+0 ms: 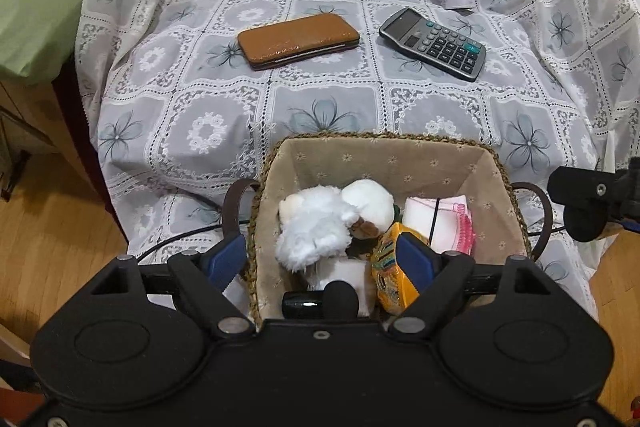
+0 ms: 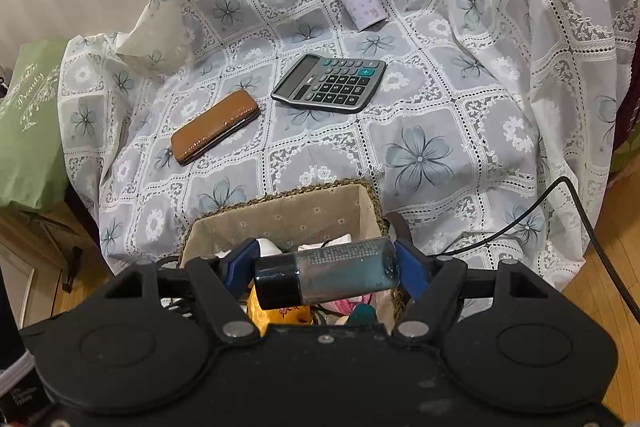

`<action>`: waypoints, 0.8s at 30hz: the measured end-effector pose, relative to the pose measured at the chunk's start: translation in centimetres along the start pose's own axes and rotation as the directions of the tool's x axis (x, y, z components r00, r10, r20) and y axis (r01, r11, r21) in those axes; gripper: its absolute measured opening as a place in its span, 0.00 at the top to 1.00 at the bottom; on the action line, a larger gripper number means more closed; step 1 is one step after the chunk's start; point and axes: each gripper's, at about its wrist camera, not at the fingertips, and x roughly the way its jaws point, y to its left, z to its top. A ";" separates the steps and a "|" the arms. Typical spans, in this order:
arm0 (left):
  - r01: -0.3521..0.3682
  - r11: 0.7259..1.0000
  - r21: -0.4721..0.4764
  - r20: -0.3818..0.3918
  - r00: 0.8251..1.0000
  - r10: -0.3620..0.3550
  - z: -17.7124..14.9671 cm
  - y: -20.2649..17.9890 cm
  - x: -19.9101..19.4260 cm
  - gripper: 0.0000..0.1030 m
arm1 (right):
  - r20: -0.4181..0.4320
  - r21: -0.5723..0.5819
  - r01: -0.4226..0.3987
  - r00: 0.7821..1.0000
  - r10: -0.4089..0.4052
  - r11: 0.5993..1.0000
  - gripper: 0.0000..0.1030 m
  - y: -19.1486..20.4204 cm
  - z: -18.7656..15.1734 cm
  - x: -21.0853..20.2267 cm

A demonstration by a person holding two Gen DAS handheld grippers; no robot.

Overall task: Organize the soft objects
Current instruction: 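Lower the black item into the basket while the right tool releases the bottle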

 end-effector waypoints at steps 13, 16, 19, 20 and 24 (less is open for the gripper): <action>-0.038 0.999 -0.026 0.002 0.999 0.038 -0.6 0.7 -0.1 0.14 | -0.036 -0.018 -0.005 0.999 0.004 1.000 0.29 0.4 -0.5 0.5; -0.047 0.998 -0.030 0.007 0.999 0.048 -0.6 0.8 -0.1 0.14 | -0.041 -0.019 -0.007 0.999 0.006 1.000 0.29 0.4 -0.6 0.5; -0.048 0.998 -0.030 0.007 0.999 0.048 -0.6 0.9 -0.2 0.14 | -0.042 -0.018 -0.010 0.999 0.009 1.000 0.29 0.4 -0.6 0.5; -0.048 0.998 -0.029 0.007 0.999 0.048 -0.6 0.9 -0.2 0.14 | -0.042 -0.017 -0.011 0.999 0.010 1.000 0.29 0.4 -0.6 0.5; -0.047 0.999 -0.024 0.007 0.999 0.047 -0.7 0.9 -0.2 0.14 | -0.038 -0.016 -0.016 0.999 0.015 1.000 0.28 0.4 -0.5 0.4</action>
